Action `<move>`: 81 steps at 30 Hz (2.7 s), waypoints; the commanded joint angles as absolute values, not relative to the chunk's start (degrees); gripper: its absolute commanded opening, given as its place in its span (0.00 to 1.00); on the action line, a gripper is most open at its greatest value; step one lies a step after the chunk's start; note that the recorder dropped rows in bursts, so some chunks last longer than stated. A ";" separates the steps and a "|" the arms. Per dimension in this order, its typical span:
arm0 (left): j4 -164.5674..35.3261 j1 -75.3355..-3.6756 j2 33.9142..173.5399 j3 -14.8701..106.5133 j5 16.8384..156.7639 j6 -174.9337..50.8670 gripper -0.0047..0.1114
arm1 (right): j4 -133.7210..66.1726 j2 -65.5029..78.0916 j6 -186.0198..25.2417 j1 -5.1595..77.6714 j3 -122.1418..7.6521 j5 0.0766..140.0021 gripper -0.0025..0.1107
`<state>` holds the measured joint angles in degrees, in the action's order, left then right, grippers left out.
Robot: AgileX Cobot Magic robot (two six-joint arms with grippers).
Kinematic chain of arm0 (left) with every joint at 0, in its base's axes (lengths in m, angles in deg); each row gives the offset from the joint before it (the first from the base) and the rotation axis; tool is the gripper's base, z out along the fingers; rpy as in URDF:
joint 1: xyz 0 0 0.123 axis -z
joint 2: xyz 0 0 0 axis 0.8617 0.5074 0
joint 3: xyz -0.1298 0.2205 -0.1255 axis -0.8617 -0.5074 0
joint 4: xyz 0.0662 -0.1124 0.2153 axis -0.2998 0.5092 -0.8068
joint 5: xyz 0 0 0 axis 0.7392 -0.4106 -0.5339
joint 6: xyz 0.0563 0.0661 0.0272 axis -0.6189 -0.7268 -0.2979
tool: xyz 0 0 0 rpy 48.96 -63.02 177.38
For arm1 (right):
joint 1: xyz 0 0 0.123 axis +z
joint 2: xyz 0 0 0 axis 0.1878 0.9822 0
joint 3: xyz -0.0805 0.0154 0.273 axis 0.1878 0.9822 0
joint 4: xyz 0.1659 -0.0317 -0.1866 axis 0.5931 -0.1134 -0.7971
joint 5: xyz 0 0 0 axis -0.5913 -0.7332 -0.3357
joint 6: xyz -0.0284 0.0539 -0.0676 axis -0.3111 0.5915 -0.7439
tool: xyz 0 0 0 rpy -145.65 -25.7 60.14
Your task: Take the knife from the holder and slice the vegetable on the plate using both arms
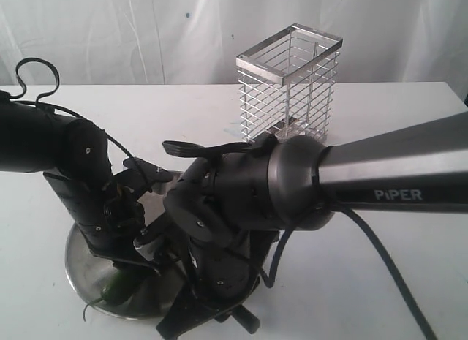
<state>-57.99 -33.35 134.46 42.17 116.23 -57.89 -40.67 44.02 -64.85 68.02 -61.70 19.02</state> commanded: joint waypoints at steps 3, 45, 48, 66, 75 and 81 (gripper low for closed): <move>-56.30 -33.27 134.44 41.92 116.57 -58.42 0.21 | -41.39 45.29 -67.07 67.32 -63.12 18.52 0.02; -59.24 -33.27 125.34 37.47 117.27 -58.20 0.58 | -38.70 41.21 -66.03 67.44 -63.74 15.95 0.02; -60.01 -33.27 123.52 38.20 118.55 -58.20 0.58 | -38.25 41.21 -66.03 67.69 -63.74 15.95 0.02; -73.92 -33.46 117.87 38.20 122.26 -48.14 0.58 | -36.94 38.12 -66.03 69.03 -63.54 15.20 0.02; -72.49 -40.51 113.63 36.57 121.11 -47.43 0.58 | -35.63 37.87 -65.78 69.03 -60.87 15.95 0.02; -71.93 -40.51 113.63 36.57 119.61 -47.44 0.57 | -34.63 37.20 -65.78 70.51 -60.87 17.82 0.02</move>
<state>-72.79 -40.31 114.11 37.01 119.56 -47.83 -35.15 38.22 -65.73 69.80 -61.08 16.88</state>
